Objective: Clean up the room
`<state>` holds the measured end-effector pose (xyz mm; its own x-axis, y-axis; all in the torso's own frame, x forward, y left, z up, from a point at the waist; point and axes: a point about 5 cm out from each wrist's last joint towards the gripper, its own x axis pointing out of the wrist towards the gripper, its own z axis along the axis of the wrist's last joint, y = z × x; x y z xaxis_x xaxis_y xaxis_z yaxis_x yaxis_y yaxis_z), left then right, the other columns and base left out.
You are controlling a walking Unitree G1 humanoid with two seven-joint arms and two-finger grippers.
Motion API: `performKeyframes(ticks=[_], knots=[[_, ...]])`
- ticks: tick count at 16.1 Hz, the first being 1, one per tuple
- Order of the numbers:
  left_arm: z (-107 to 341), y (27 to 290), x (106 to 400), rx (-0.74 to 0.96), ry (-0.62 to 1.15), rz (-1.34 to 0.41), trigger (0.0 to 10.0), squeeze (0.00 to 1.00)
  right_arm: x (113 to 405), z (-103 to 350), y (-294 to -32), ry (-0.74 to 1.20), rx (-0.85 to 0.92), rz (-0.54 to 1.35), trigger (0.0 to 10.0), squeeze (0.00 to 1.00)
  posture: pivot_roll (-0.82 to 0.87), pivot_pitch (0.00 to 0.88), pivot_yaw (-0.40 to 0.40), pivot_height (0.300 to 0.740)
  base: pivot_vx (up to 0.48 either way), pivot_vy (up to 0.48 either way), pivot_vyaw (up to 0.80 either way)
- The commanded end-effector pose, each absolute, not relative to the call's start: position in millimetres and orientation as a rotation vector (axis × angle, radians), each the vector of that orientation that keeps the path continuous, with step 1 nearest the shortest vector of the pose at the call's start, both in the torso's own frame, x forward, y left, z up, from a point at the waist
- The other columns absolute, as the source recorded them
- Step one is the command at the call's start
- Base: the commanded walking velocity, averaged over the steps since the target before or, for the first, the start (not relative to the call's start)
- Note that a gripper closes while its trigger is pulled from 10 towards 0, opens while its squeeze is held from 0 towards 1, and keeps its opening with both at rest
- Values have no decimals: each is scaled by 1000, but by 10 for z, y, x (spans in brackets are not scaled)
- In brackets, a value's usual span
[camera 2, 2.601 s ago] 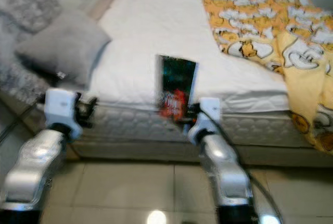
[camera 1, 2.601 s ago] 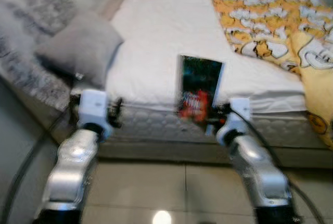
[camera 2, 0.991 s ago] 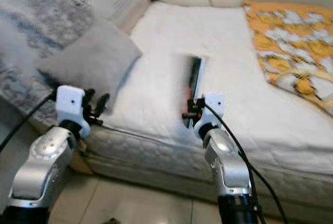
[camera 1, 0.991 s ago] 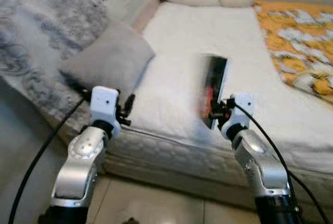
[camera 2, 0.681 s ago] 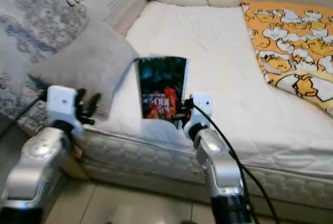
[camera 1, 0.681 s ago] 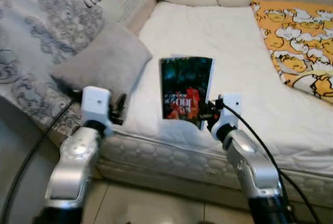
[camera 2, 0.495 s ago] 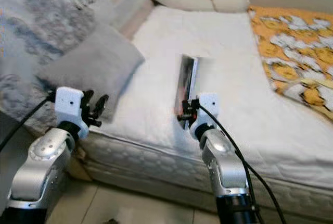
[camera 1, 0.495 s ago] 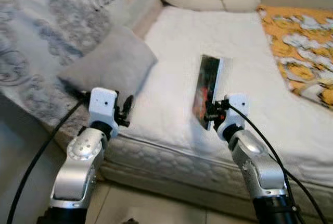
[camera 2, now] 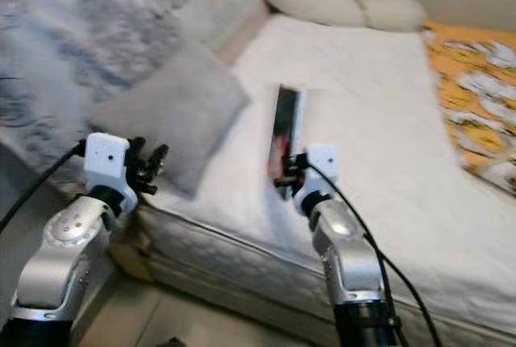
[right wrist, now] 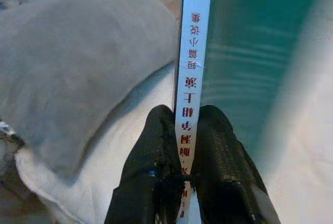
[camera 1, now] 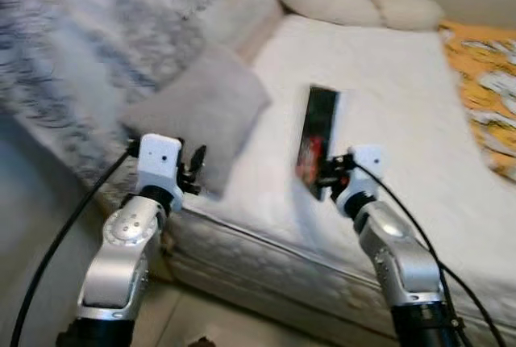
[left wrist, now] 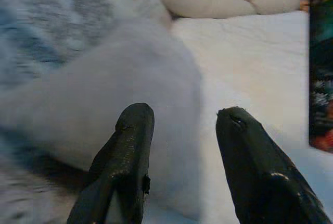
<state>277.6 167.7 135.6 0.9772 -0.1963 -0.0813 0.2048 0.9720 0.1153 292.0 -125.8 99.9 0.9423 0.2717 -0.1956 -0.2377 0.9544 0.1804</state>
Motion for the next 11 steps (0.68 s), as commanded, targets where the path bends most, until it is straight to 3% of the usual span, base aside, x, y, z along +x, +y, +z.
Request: performKeyframes(ticks=[1, 11], knots=[[1362, 1687, 2781, 126, 67, -205, 10000, 286, 2941, 1115, -1171, 168, 168, 305, 10000, 0, -7, 0, -5, 740, 330, 0, 0], [1361, 1677, 2780, 125, 65, -213, 10000, 286, 2932, 1107, -1158, 168, 171, 309, 10000, 0, -6, 0, -4, 740, 329, 0, 0]])
